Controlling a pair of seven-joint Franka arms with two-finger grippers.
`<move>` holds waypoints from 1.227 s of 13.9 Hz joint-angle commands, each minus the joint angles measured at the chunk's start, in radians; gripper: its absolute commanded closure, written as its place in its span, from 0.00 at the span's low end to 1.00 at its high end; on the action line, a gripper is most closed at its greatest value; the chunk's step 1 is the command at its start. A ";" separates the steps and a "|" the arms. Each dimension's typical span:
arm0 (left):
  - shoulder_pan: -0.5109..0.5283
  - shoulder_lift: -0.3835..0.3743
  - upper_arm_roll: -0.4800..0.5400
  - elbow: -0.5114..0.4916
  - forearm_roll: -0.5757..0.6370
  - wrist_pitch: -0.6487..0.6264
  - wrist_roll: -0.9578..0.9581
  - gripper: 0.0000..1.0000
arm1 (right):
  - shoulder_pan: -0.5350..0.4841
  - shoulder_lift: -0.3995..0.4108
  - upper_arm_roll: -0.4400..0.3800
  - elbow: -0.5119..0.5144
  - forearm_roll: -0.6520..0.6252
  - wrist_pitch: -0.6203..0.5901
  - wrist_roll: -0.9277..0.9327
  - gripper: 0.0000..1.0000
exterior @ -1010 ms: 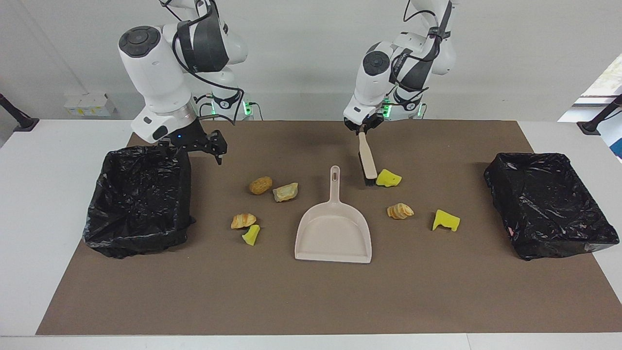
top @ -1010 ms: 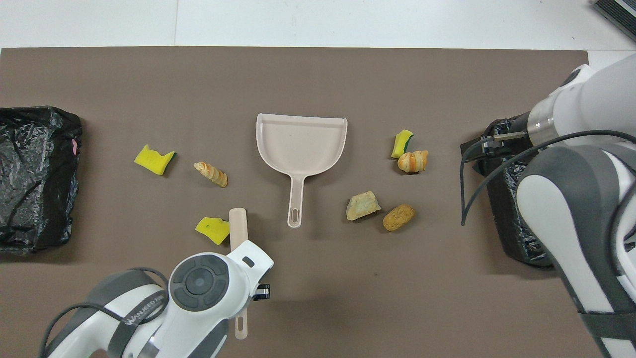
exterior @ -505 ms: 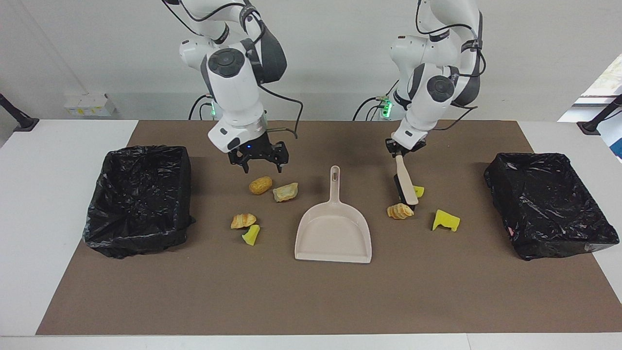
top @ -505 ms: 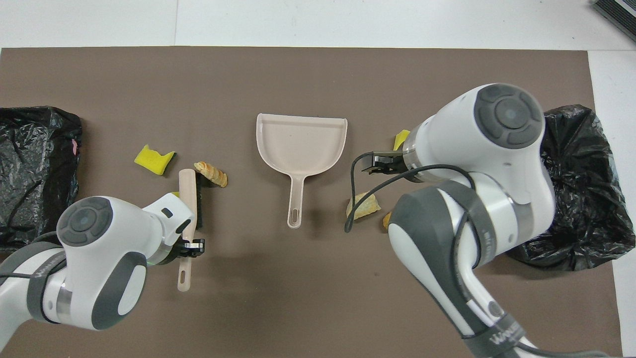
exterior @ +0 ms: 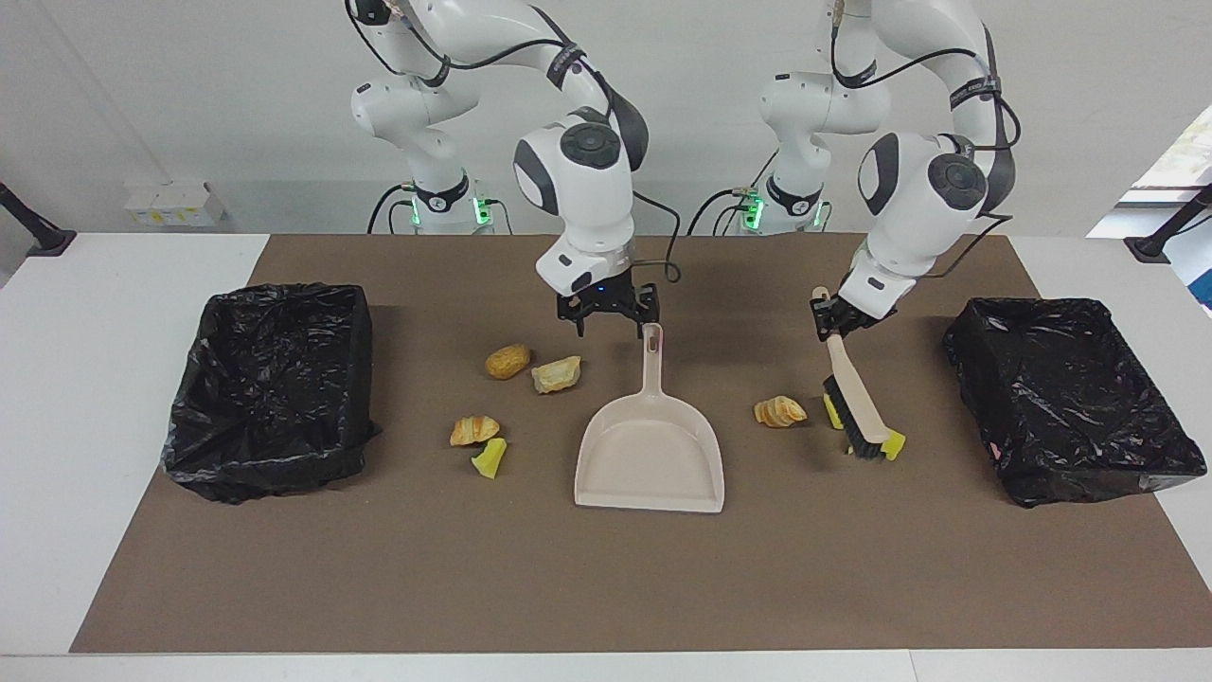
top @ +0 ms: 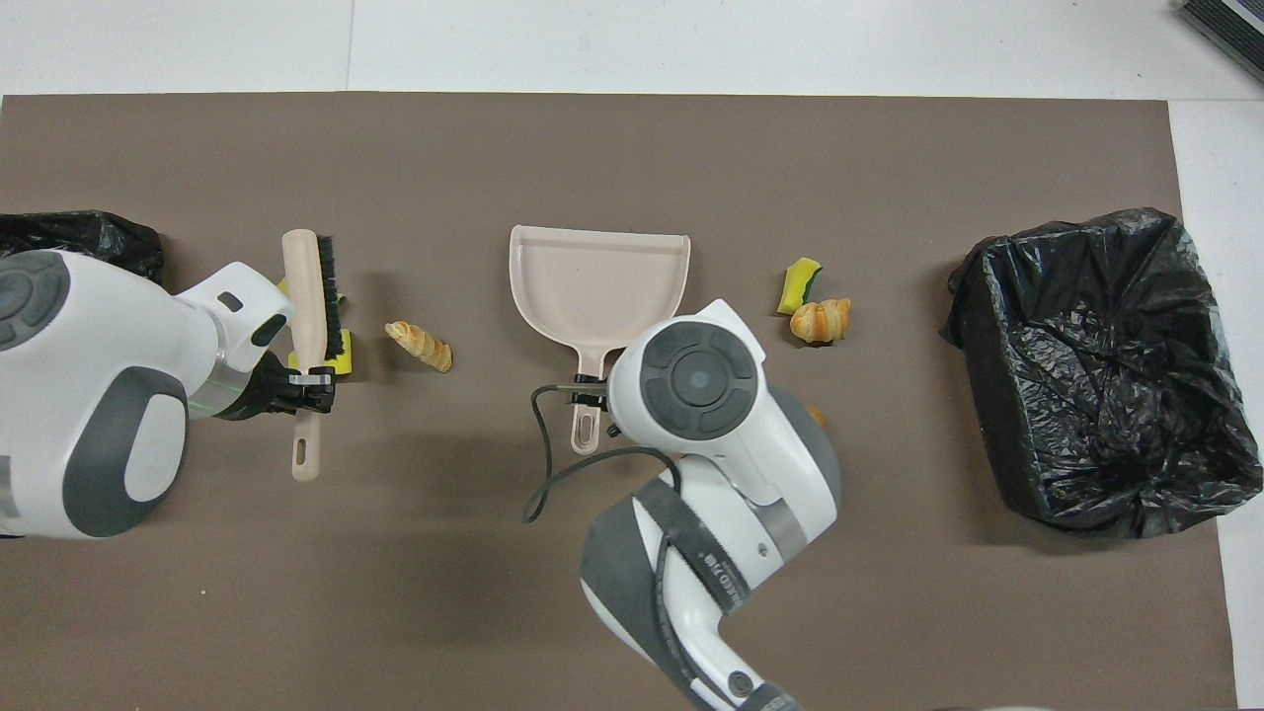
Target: Sweep and dump trash in bin
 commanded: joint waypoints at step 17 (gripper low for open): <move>0.223 0.092 -0.010 0.004 0.150 0.041 0.172 1.00 | 0.072 0.096 -0.003 0.006 -0.195 0.065 0.024 1.00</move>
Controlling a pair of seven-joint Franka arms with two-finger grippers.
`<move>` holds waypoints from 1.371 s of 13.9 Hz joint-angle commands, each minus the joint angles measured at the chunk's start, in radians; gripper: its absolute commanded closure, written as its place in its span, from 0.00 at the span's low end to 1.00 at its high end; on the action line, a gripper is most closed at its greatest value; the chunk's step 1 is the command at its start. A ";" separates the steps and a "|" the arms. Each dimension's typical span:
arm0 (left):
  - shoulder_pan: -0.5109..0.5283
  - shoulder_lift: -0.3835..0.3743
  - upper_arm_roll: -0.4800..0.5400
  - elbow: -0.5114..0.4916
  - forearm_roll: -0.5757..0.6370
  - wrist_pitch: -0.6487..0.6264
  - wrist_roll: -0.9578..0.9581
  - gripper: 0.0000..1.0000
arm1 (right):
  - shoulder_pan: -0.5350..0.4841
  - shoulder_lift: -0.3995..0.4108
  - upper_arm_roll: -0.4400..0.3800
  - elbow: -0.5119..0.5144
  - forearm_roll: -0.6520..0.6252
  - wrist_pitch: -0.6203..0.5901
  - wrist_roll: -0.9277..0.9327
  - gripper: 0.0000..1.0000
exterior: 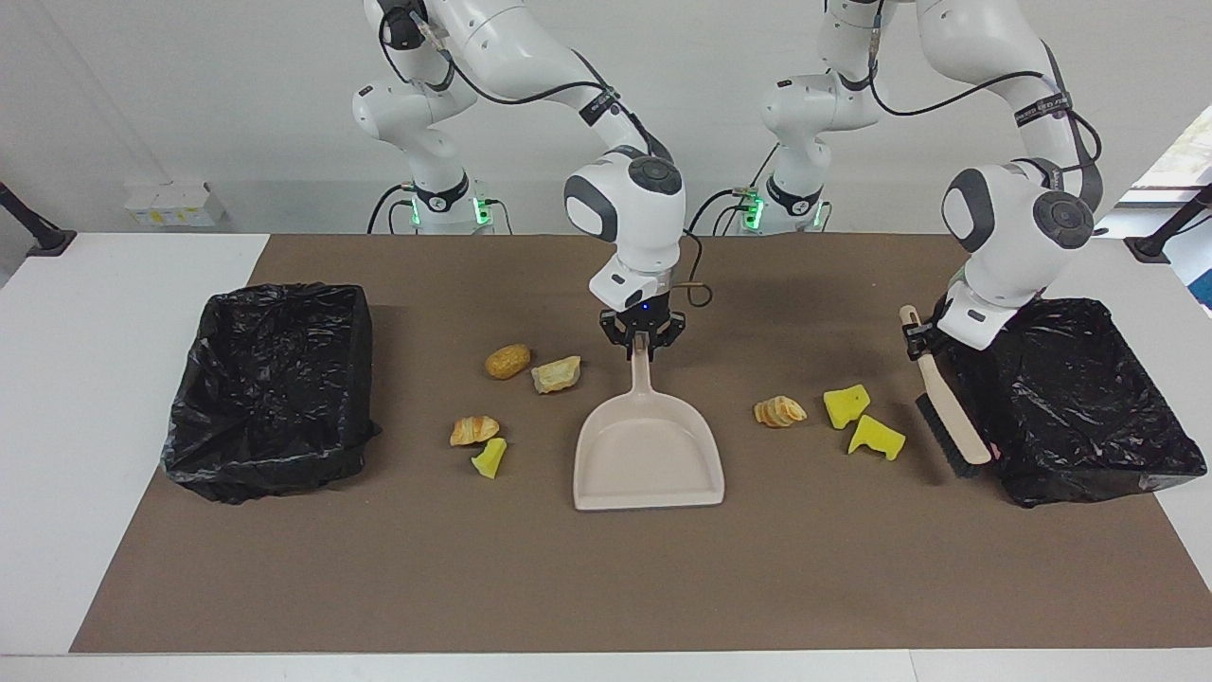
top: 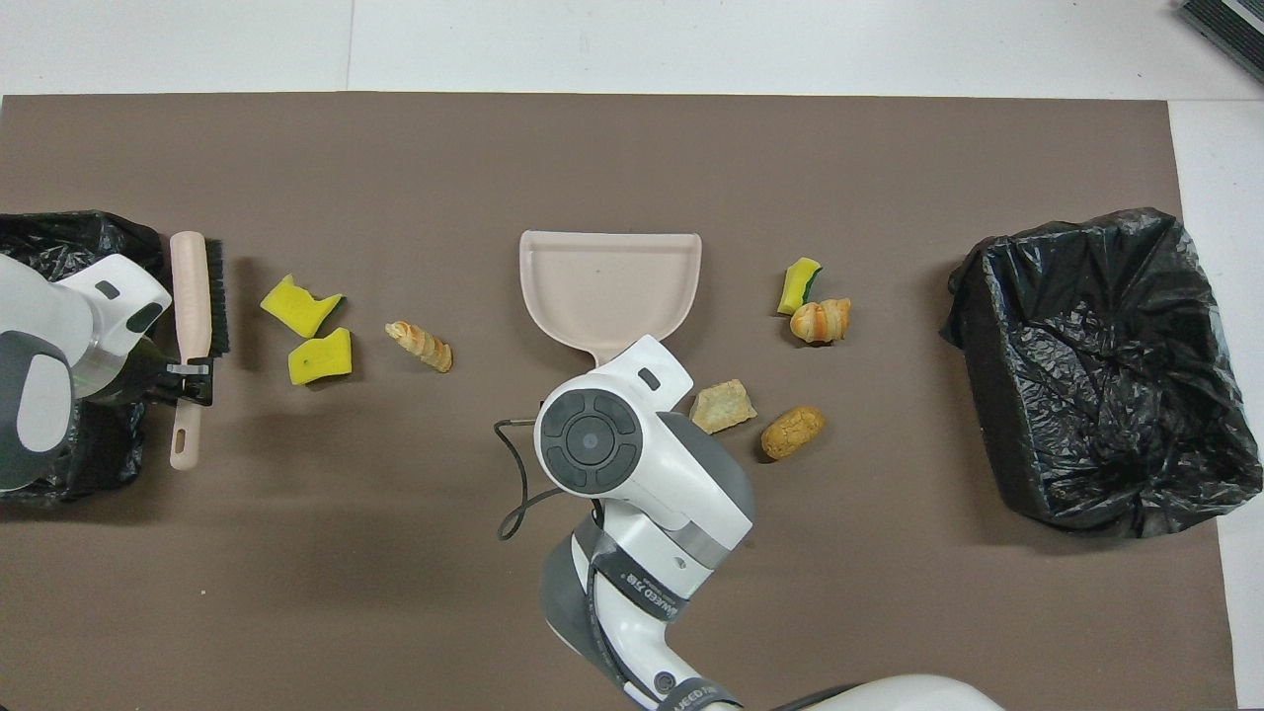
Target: Sweep and dump trash in bin
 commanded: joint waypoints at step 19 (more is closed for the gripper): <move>-0.136 -0.090 -0.011 -0.128 0.018 -0.083 -0.112 1.00 | -0.141 -0.153 0.001 -0.030 -0.017 -0.210 -1.469 1.00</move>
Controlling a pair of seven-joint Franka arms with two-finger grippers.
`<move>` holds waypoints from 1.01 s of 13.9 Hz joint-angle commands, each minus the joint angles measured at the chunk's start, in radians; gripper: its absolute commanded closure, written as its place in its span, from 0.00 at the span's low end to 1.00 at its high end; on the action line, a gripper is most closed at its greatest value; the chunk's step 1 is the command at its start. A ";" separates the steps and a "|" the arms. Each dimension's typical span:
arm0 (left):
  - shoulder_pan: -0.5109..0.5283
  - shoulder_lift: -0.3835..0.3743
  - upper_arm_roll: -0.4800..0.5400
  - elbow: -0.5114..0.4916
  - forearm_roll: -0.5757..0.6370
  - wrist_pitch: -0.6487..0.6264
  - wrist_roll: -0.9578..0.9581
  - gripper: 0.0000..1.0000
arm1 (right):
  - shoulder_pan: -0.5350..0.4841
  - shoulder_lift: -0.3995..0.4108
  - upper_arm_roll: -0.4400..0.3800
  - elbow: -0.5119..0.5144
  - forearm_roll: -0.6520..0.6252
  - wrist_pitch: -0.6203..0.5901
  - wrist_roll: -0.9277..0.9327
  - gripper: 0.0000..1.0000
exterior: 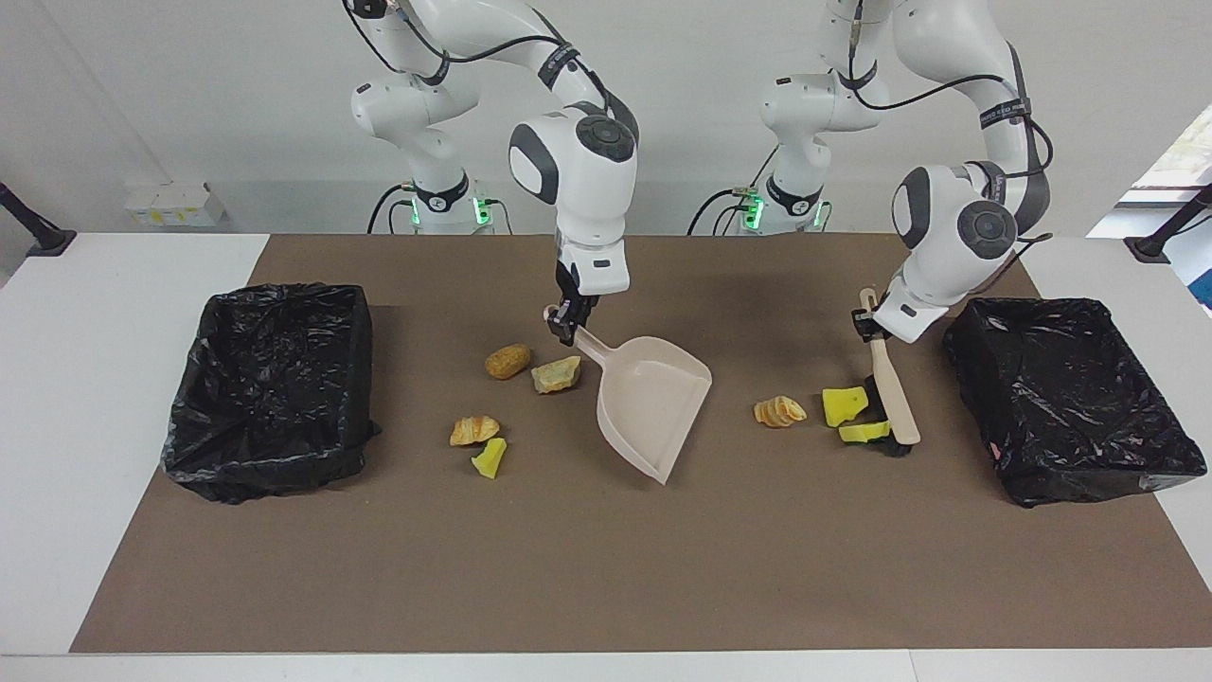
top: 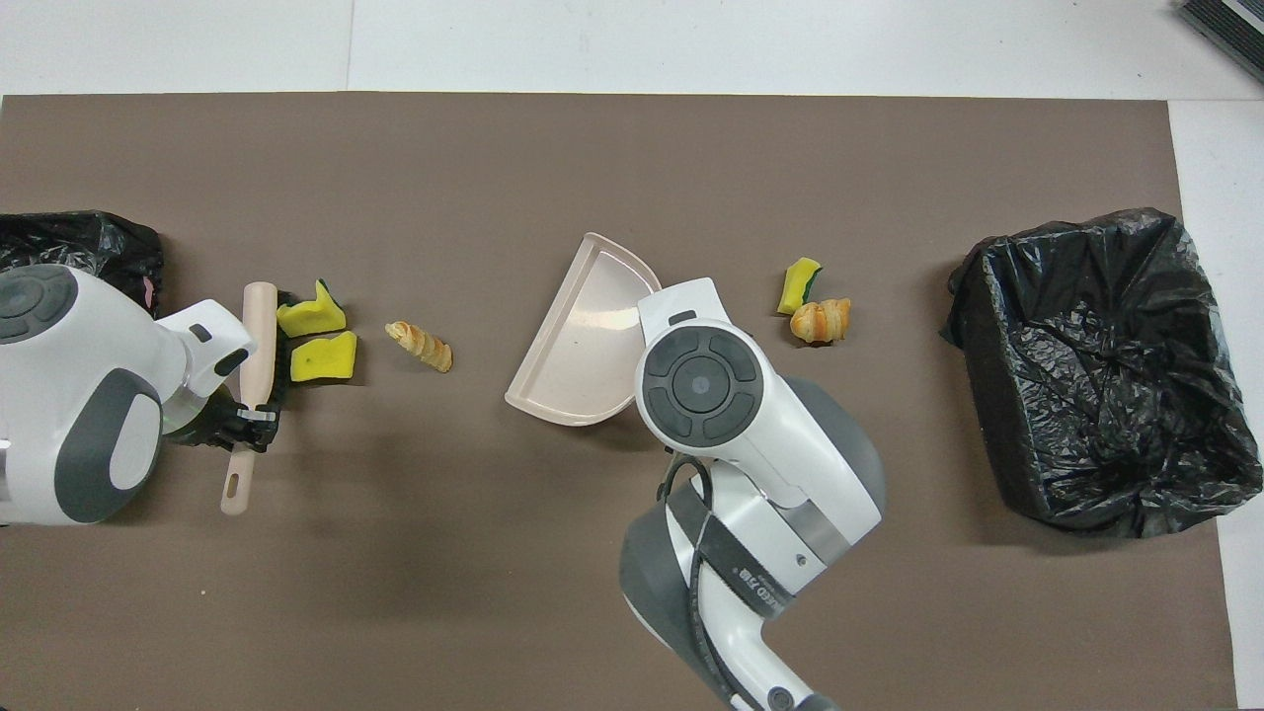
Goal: Sweep and dump trash in bin
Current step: 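Brush the sponges and roll into the dustpan with the left gripper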
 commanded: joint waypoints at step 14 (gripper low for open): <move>-0.251 0.005 0.005 -0.005 -0.225 0.027 -0.162 1.00 | -0.012 0.084 0.011 0.003 0.025 0.134 -0.320 1.00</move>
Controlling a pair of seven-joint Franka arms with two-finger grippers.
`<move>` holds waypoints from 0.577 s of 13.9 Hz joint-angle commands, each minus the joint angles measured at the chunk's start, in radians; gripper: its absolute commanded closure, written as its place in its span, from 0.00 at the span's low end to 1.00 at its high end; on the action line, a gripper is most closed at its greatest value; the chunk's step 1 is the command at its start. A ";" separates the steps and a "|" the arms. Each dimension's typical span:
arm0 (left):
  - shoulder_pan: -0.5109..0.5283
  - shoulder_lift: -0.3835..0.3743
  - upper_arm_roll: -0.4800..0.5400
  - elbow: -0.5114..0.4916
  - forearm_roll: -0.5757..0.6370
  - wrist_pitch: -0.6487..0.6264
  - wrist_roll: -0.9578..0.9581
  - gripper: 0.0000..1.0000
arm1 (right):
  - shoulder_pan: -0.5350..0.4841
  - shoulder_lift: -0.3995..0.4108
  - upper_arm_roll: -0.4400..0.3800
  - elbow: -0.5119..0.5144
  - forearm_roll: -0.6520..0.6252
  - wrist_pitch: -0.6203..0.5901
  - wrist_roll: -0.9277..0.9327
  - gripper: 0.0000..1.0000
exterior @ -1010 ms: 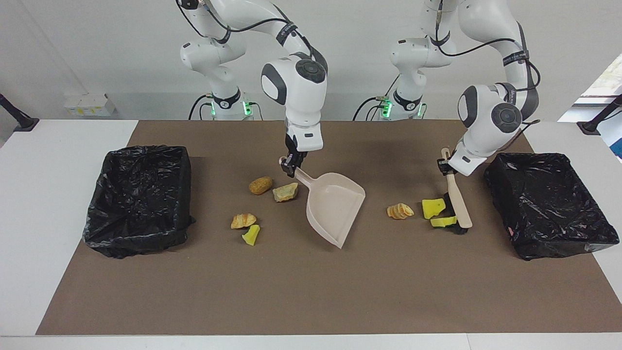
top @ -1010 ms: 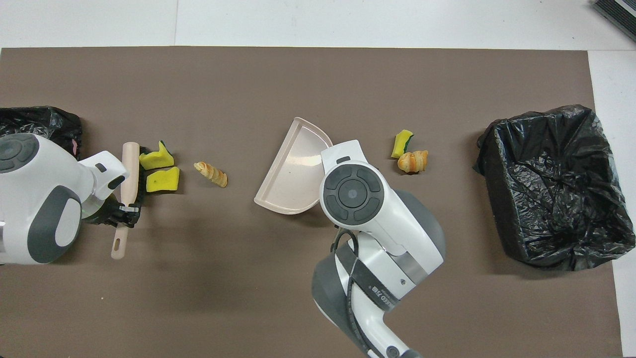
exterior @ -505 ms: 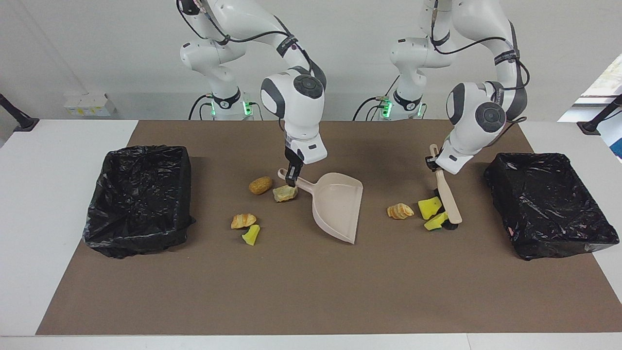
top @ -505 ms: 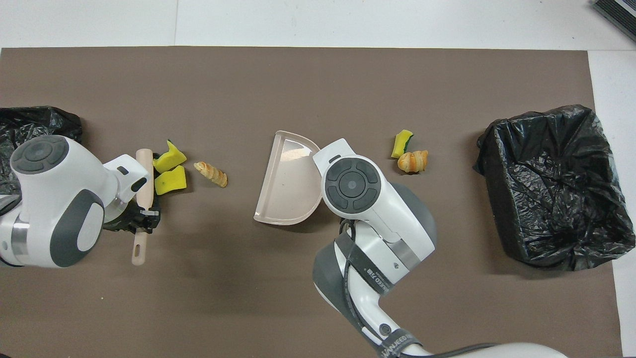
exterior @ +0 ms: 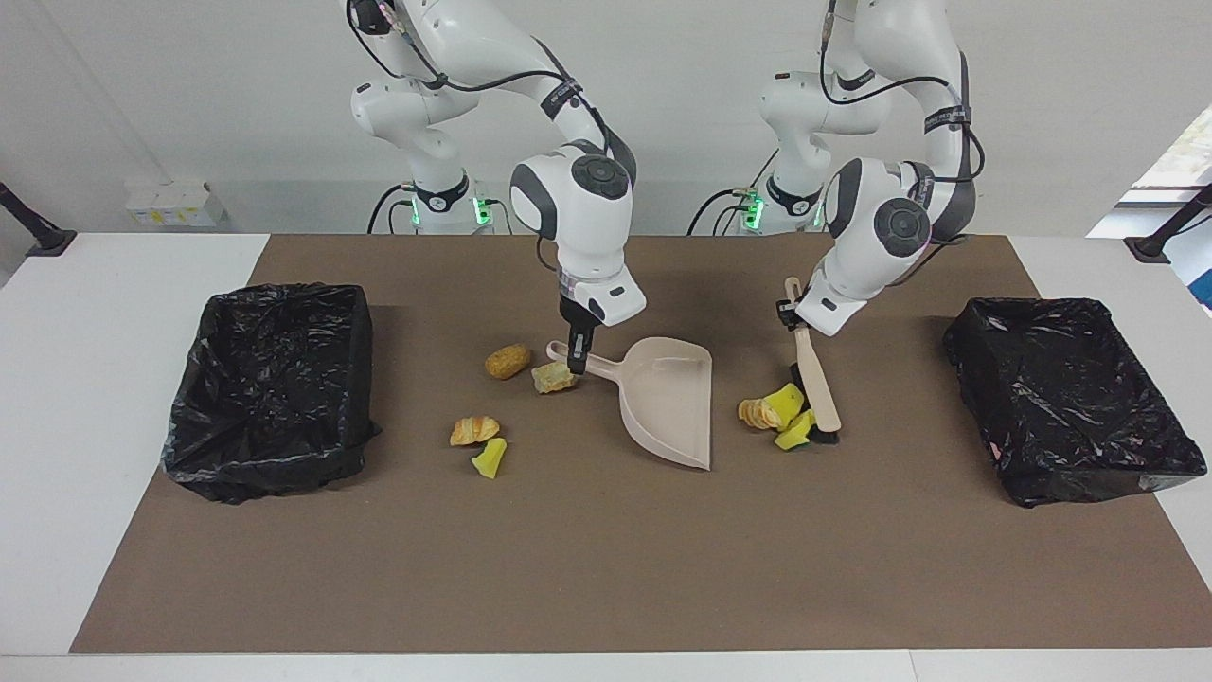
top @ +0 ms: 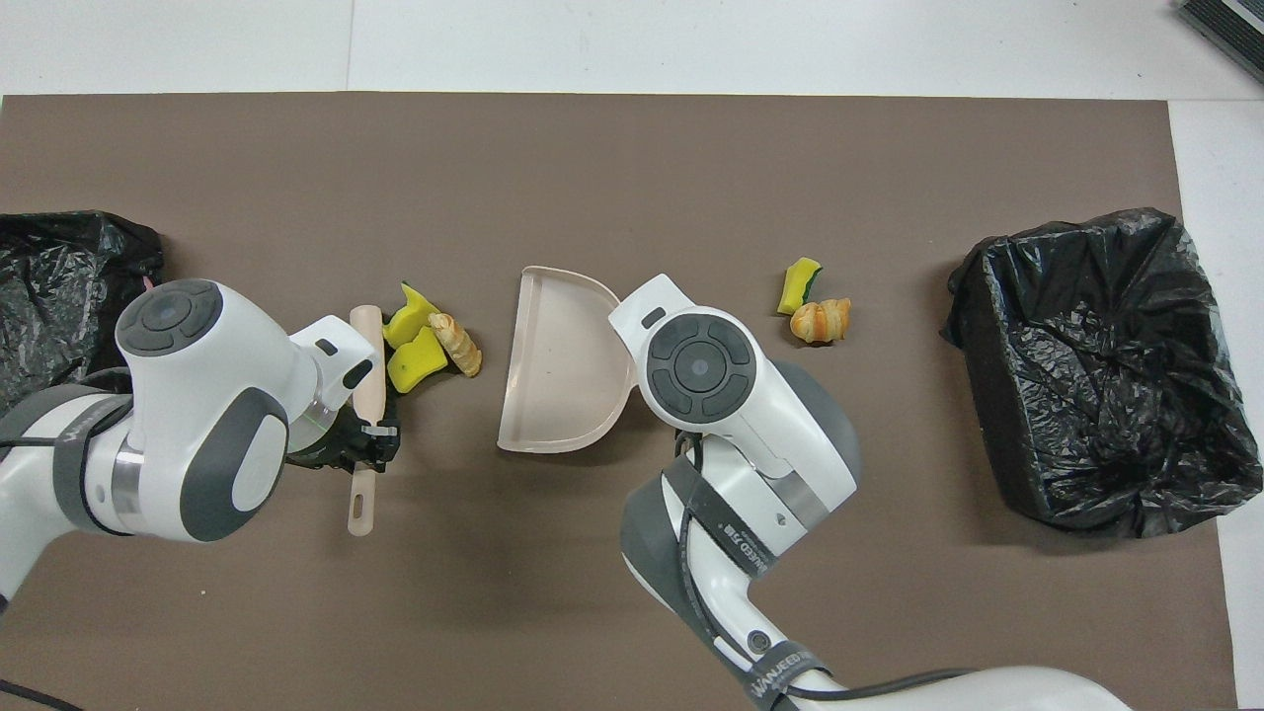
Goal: Sweep and dump trash in bin
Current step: 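Brush the sponges and roll into the dustpan with the left gripper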
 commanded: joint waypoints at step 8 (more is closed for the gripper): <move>-0.185 -0.002 0.004 0.006 -0.092 0.035 0.041 1.00 | 0.007 0.026 0.010 0.004 0.023 0.017 -0.051 1.00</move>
